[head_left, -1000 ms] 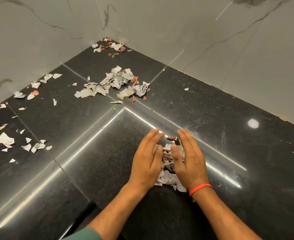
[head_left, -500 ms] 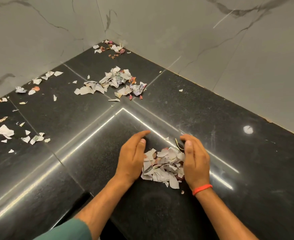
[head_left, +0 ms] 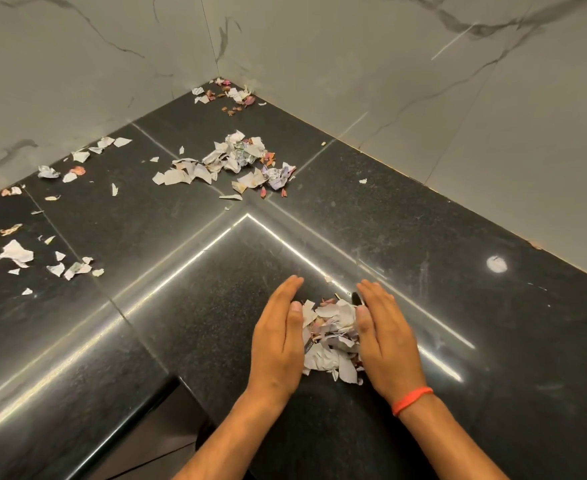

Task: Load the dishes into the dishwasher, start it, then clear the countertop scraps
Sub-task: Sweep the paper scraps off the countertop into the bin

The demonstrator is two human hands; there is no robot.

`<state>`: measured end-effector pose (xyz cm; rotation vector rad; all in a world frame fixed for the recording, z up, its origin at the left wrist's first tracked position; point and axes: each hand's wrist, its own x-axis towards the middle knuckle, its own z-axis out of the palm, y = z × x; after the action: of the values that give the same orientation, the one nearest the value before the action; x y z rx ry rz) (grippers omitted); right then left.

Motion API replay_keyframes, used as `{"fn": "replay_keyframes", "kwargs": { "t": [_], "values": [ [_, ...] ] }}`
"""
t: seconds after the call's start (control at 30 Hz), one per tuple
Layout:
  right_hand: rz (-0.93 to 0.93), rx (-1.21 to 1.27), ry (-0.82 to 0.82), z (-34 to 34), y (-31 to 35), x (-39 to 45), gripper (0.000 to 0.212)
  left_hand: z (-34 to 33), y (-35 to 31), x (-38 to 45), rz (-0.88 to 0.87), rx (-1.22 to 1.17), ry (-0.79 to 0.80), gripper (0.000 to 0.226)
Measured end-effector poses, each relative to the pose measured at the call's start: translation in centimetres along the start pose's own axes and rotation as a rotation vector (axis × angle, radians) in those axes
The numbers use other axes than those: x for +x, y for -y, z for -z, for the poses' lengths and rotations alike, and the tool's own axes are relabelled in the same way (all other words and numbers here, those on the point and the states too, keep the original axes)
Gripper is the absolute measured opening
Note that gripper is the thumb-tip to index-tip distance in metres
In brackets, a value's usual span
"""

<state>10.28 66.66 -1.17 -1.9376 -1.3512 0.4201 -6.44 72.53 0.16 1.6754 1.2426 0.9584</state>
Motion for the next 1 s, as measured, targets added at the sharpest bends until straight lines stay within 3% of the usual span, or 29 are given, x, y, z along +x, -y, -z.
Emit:
{"fn": "replay_keyframes", "kwargs": {
  "t": [0.2,0.33,0.47,0.73,1.0],
  "values": [
    [0.111,0.181,0.112,-1.4,2.4,-1.5,0.05,-2.8,-0.9,-1.3,-0.044,-0.023,0.095,0.044],
    [-0.12,0.342,-0.083,-1.0,2.9,-1.3,0.053,-3.0,-1.4,-1.3,0.019,-0.077,-0.005,0.042],
    [-0.28,0.453,-0.171,-2.0,4.6,-1.5,0.043,-4.6,-2.8,-1.3,0.117,-0.089,-0.139,0.044],
    [-0.692,1.195,-0.168,-1.9,7.3,-1.4,0.028,-5.8,-5.4,-1.2,0.513,-0.688,-0.241,0.035],
    [-0.86,1.5,-0.218,-0.8,8.5,-1.3,0.024,-5.4,-6.2,-1.2,0.754,-1.089,-0.316,0.024]
  ]
}}
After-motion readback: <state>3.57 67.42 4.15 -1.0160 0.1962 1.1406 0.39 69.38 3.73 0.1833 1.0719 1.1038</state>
